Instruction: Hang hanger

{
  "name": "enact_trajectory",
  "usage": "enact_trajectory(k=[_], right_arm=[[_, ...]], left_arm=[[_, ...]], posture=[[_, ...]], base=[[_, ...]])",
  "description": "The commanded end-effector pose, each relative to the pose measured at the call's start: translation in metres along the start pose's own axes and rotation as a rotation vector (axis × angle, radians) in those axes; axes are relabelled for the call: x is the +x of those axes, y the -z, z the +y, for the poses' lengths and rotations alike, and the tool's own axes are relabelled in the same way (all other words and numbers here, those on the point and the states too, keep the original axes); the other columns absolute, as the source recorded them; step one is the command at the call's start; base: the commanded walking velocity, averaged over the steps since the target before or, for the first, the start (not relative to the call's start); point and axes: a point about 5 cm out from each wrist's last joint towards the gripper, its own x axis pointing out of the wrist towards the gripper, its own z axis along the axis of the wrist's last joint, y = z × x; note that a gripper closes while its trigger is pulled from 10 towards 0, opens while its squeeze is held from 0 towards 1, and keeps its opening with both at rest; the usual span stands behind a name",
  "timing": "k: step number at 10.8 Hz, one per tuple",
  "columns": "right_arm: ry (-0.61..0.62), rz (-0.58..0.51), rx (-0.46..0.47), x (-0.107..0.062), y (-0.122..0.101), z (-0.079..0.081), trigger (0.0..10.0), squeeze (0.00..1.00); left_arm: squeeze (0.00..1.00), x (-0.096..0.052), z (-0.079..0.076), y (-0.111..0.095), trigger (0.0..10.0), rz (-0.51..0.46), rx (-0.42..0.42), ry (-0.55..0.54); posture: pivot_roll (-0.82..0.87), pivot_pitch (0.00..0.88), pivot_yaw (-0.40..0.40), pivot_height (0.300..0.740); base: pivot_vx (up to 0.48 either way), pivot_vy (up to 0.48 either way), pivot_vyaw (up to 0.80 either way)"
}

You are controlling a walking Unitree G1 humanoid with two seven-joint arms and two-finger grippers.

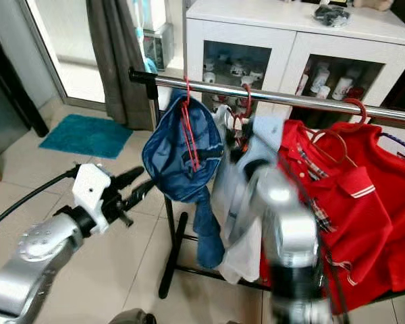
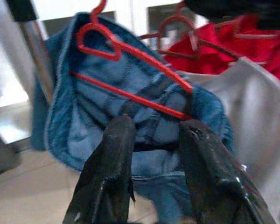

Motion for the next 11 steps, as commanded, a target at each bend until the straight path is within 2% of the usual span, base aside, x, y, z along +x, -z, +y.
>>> enact_trajectory(k=[1,11], right_arm=[[0.037,0.02,-0.01,0.0012,0.0,-0.0068,10.0,1.0],[0.037,0.02,-0.01,0.0012,0.0,-0.0068,10.0,1.0]], left_arm=[[0.0,-0.0019,-0.0021,-0.0041,10.0,-0.006,-0.007,0.037],[0.0,-0.0019,-0.0021,-0.0041,10.0,-0.006,-0.007,0.037]], posture=[[0.13,0.01,-0.008,0.74],[0.13,0.01,-0.008,0.74]], base=[[0.0,0.0,0.0],[0.0,0.0,0.0]])
